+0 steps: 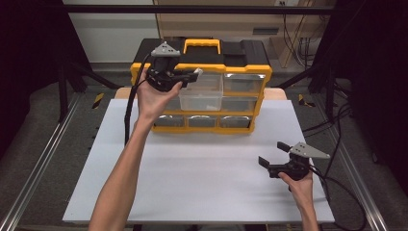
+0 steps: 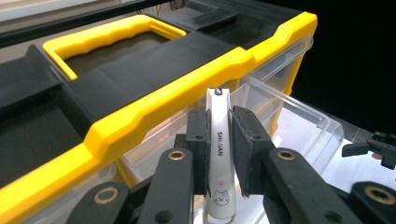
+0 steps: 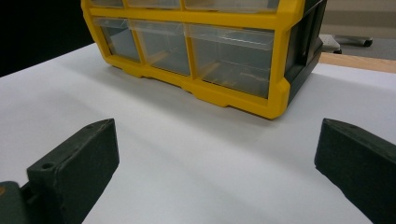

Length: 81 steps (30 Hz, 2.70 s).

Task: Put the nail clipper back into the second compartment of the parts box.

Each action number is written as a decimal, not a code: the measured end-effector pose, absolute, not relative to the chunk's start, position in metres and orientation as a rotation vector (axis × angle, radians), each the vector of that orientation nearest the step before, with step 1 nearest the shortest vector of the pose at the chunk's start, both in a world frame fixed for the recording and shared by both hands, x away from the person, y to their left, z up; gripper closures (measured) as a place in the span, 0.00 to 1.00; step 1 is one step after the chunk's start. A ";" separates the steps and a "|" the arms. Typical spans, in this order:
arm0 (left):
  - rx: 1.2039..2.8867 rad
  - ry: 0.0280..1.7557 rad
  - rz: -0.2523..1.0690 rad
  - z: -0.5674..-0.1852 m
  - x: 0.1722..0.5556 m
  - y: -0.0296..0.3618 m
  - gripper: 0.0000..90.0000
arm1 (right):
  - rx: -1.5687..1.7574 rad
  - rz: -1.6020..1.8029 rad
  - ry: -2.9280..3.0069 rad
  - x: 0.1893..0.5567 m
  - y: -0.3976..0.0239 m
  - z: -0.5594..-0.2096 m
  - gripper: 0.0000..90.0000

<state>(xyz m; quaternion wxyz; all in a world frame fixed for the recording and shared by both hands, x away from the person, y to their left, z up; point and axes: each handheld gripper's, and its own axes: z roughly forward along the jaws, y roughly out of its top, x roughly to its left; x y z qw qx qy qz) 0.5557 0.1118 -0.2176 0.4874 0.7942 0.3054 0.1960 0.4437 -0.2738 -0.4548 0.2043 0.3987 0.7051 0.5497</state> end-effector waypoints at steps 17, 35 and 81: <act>2.007 0.751 0.424 -0.236 0.561 0.108 0.85 | 1.113 1.533 1.969 0.444 -0.274 -0.455 0.01; 1.879 0.722 0.470 -0.223 0.538 0.135 0.53 | 1.116 1.532 1.971 0.444 -0.273 -0.455 0.01; 1.731 0.854 0.482 -0.368 0.470 0.248 0.12 | 1.112 1.515 1.980 0.443 -0.272 -0.457 0.01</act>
